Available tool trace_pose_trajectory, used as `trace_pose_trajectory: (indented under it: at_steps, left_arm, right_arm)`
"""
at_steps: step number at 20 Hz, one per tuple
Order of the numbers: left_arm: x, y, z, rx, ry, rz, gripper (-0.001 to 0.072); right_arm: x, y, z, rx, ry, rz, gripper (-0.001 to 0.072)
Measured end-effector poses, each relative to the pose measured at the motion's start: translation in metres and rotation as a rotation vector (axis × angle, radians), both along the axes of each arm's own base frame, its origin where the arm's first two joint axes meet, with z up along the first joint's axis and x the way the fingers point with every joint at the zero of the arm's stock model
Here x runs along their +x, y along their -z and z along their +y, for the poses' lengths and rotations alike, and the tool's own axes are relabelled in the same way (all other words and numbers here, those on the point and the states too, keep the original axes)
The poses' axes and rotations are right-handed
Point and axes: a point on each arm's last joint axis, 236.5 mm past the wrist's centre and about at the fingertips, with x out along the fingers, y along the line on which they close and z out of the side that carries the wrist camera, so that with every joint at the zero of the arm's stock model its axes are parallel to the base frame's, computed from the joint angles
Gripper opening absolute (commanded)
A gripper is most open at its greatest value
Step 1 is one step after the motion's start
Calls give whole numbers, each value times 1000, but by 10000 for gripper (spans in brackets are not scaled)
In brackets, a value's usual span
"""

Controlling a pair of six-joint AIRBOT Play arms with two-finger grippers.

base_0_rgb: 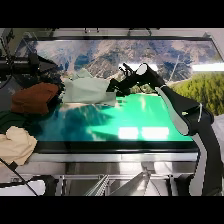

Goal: Fold the shirts.

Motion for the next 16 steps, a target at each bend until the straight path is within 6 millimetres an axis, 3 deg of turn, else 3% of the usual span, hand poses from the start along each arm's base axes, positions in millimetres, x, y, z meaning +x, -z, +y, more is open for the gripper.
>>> trace_pose_trajectory:
  at_steps: [3,4,5,7,10,13,16]
  left_arm:
    - [-2,0,0,5,13,-8,18]
    - [-3,0,-1,6,20,-8,18]
    - [-4,0,-1,8,26,-11,18]
    - [-5,1,-2,11,34,-15,18]
    - [-6,1,-2,12,40,-16,18]
    - [-6,0,-3,13,44,-18,18]
    - [-10,1,-4,10,58,-11,18]
  right_arm:
    - [11,3,26,54,65,-37,569]
    - [12,3,34,78,78,-39,361]
    - [13,6,38,89,80,-47,11]
    - [14,3,46,131,81,-53,21]
    - [11,-22,55,234,46,-62,20]
    - [4,-80,52,337,-23,-105,20]
    - [-3,-154,25,369,-93,-200,20]
